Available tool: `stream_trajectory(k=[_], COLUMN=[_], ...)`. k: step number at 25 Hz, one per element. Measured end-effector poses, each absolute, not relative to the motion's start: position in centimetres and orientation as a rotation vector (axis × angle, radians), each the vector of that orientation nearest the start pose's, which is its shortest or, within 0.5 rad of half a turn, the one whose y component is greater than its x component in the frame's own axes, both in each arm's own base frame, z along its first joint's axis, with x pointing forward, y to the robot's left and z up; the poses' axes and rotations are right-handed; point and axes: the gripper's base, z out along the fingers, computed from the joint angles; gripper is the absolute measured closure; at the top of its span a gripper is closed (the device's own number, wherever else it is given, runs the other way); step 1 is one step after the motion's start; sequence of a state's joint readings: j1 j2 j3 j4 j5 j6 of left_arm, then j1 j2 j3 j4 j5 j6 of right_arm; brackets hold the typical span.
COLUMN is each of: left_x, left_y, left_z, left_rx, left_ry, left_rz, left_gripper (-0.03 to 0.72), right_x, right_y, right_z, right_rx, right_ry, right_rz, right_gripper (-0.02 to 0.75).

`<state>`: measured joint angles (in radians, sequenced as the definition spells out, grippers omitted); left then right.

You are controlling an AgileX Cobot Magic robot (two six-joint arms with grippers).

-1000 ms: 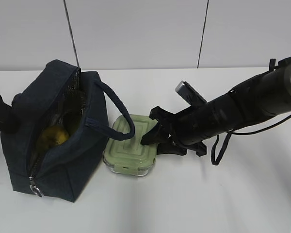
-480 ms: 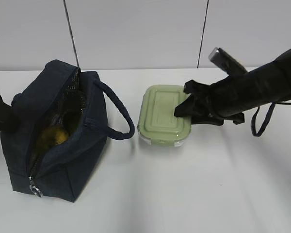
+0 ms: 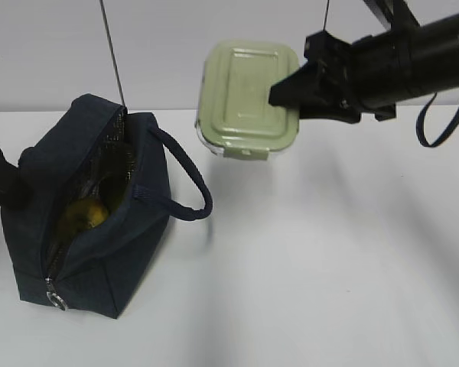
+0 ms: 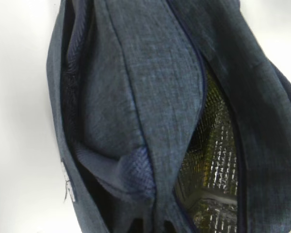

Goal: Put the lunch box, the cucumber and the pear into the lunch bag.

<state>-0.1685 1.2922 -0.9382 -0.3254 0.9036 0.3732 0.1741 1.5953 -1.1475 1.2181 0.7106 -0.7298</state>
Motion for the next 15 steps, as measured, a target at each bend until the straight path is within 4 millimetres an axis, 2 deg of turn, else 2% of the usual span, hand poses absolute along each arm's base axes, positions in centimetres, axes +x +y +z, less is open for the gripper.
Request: stream_trajectory(k=[4,8,10,15], left_x=[23.6,23.6,23.6,23.6], left_y=[-6.3,-6.3,-6.3,-6.3], left_z=[28.0,28.0,28.0,28.0], left_rx=[0.524,0.524,0.524,0.524], left_ry=[2.645,2.644,2.644,2.644], left_rz=[-0.344,-0.344,-0.344,-0.344], left_gripper=[0.686,0.686,0.686,0.686], right_x=[32.6,32.2,32.4,33.8], right_y=[15.2,19.8,21.6,24.2], right_z=[32.5,33.8,33.3,29.6], right_rx=[-0.254,-0.335,-0.349,-0.323], right_ry=[2.15,2.082,2.085,2.166], right_rz=[1.11,1.146,1.157,1.15], right_gripper=[0.471,0.471,0.471,0.471])
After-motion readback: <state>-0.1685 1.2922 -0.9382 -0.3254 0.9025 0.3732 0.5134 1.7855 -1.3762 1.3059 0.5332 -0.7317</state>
